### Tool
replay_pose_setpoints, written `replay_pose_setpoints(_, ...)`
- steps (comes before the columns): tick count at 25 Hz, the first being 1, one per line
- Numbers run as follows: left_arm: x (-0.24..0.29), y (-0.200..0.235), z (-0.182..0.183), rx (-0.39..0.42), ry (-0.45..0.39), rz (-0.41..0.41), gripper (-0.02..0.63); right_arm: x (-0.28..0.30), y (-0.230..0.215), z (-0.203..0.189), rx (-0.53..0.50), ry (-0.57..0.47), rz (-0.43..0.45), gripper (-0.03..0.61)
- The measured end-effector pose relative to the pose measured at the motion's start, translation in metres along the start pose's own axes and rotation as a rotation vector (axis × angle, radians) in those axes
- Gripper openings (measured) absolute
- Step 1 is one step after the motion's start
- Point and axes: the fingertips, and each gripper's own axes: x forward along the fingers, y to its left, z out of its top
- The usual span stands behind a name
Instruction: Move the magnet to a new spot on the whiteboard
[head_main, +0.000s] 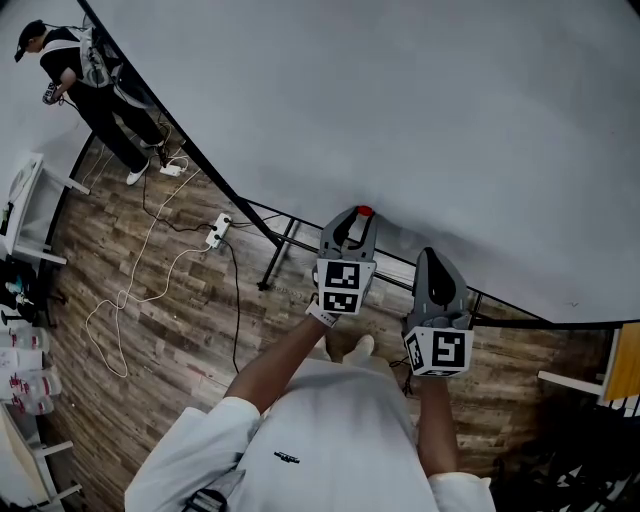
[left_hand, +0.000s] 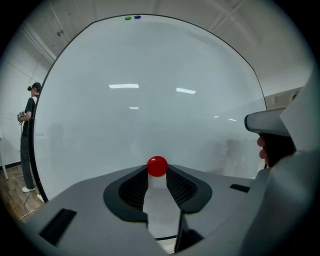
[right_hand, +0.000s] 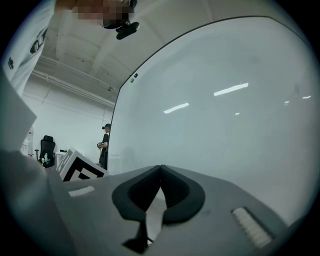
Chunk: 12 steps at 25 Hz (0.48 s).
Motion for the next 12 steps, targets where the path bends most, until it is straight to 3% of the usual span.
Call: replay_pose_setpoints(12, -0.027, -0.004, 0.009, 0.011, -0.023, -0.029, 0.116, 0.004, 0.004, 0.003, 0.006, -0.006, 0.016, 0.003)
